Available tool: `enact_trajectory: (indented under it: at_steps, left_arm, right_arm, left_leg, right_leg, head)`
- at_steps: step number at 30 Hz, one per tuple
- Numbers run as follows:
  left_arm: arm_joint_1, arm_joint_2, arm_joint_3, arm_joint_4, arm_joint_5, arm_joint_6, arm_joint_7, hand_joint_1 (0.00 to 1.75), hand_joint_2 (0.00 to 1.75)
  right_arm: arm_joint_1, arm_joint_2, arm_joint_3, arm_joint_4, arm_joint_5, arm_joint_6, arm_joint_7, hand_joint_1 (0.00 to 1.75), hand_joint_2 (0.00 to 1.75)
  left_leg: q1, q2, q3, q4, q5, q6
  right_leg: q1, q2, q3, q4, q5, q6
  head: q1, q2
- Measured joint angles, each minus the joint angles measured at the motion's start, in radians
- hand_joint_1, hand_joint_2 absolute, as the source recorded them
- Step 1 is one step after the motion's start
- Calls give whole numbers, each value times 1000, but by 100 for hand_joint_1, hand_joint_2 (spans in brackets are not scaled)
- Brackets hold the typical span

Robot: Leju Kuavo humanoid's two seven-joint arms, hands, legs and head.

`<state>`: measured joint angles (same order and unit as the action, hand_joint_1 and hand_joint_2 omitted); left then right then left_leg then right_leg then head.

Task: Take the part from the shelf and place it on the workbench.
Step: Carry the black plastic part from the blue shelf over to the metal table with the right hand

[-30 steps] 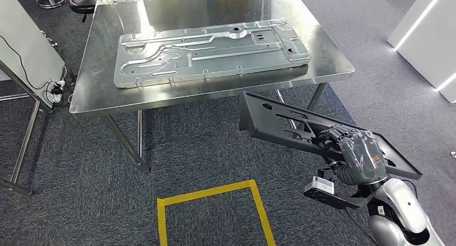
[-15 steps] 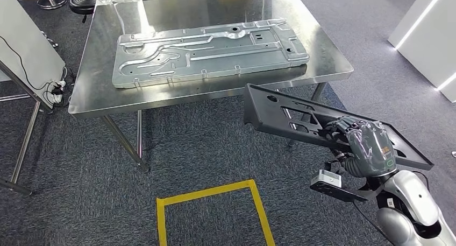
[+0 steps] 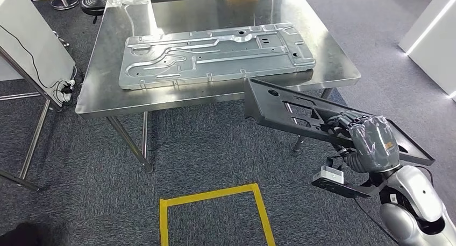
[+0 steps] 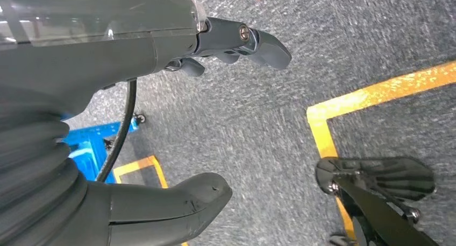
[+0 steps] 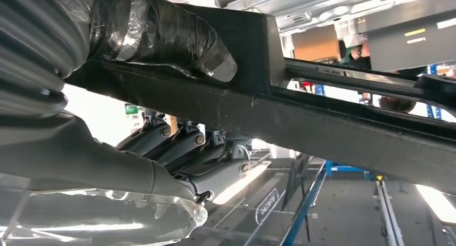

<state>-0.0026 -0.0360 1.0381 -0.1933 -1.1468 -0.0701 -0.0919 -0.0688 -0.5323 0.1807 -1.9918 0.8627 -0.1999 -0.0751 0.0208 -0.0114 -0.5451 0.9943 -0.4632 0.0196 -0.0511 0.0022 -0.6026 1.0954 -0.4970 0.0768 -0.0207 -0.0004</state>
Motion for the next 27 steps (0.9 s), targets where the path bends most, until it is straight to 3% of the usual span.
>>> enact_trajectory:
  at_steps: [2,4,7,10,11,12,13,15,16,18,22,23,25,26,27]
  left_arm:
    - [-1,4,2,-1,-1,0,-1,0,175]
    - [-2,4,3,-2,-2,-1,-2,0,175]
    - [-1,3,4,-2,-4,-1,-3,0,175]
    - [-4,3,8,-2,-5,0,-4,0,175]
    - [-3,3,10,-2,-6,0,-4,0,175]
    - [-2,3,13,-2,-6,-1,-4,0,175]
    - [-2,3,15,-2,-7,-1,-4,0,175]
    - [-1,5,19,-2,-8,-1,-4,0,175]
    - [-2,6,21,-2,-10,-1,-4,0,175]
    - [-3,8,22,-3,-12,-2,-5,0,175]
    - [-3,8,23,-3,-19,-2,-5,0,175]
    - [-3,7,24,-4,-21,-3,-6,0,175]
    - [-5,5,26,-3,-25,-4,-7,0,175]
    - [-6,5,27,-3,-27,-4,-7,0,175]
    - [-7,4,28,-3,-28,-4,-7,0,175]
  right_arm:
    - [-3,-2,-1,0,-2,6,2,175,175]
    - [-7,-4,-2,0,-3,13,4,175,175]
    - [-18,-4,-2,0,-4,18,9,175,175]
    - [-23,-4,-2,3,0,23,10,175,175]
    - [-25,-4,-2,5,2,26,10,175,175]
    - [-29,-4,-1,8,5,30,11,175,175]
    - [-34,-4,-1,12,8,34,13,175,175]
    - [-52,-4,0,20,14,43,21,175,175]
    - [-63,-3,0,24,17,47,25,175,175]
    - [-82,-3,1,34,21,52,30,175,175]
    - [-112,-4,4,51,28,64,45,175,175]
    - [-128,-6,6,59,29,71,52,175,175]
    - [-165,-10,10,82,28,91,64,175,175]
    - [-181,-11,13,96,26,101,69,175,175]
    - [-196,-12,15,110,25,110,71,175,175]
  left_leg:
    - [-3,-6,-12,26,-17,-17]
    - [-4,-9,-17,33,-24,-27]
    - [2,-1,-33,76,-50,-36]
    - [1,6,-132,260,-128,-40]
    - [0,6,-165,312,-138,-37]
    - [-2,6,-183,329,-127,-32]
    - [-5,5,-182,308,-99,-23]
    - [-18,6,-136,181,-16,5]
    - [-25,7,-111,121,11,19]
    - [-36,8,-84,61,24,35]
    - [-30,7,-47,2,33,38]
    - [-26,7,-33,-13,35,38]
    - [-27,9,-21,-19,30,39]
    - [-27,9,-17,-17,24,38]
    - [-27,8,-12,-14,17,38]
  right_leg:
    - [-1,7,19,-49,12,-9]
    - [3,10,13,-39,3,-31]
    - [6,6,18,-40,-1,-53]
    - [14,0,26,-42,-8,-66]
    - [19,-1,29,-42,-12,-70]
    - [23,-2,34,-42,-15,-72]
    - [28,-1,39,-42,-20,-74]
    - [35,-1,53,-45,-29,-77]
    - [37,-1,59,-47,-32,-76]
    - [35,0,64,-55,-34,-68]
    - [35,-2,72,-55,-48,-48]
    - [36,-2,56,-19,-66,-45]
    - [35,-1,-17,101,-111,-41]
    - [34,-1,-55,156,-122,-38]
    - [32,-1,-82,182,-114,-34]
  head:
    - [0,0]
    - [-1,0]
    - [-1,0]
    - [-1,0]
    - [-1,0]
    - [-1,0]
    - [-1,0]
    - [0,0]
    - [1,0]
    - [1,0]
    - [1,0]
    - [2,0]
    - [2,0]
    - [2,0]
    - [2,0]
